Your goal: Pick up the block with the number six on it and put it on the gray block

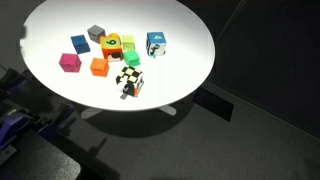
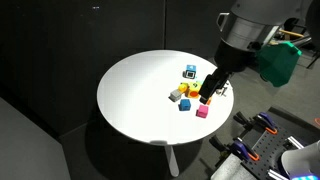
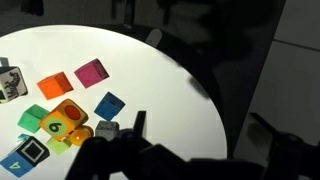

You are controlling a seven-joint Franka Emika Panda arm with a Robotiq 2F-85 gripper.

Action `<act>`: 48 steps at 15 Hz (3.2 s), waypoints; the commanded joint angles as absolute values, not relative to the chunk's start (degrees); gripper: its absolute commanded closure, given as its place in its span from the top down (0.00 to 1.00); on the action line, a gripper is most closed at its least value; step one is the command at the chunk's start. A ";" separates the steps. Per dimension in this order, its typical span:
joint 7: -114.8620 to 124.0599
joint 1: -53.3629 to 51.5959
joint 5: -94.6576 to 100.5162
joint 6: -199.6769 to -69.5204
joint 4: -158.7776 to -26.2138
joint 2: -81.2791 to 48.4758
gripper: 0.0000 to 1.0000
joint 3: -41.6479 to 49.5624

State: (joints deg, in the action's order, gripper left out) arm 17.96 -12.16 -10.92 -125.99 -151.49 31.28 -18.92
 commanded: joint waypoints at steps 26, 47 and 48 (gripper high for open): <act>12.37 -8.97 -7.78 -147.82 -148.24 20.40 1.00 -10.96; -21.16 -8.83 -8.80 -137.17 -141.75 16.18 1.00 1.03; -21.37 -8.79 -8.80 -137.02 -141.49 15.99 1.00 1.03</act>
State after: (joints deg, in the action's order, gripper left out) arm -21.33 -9.26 -8.67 -137.17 -141.57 15.98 1.50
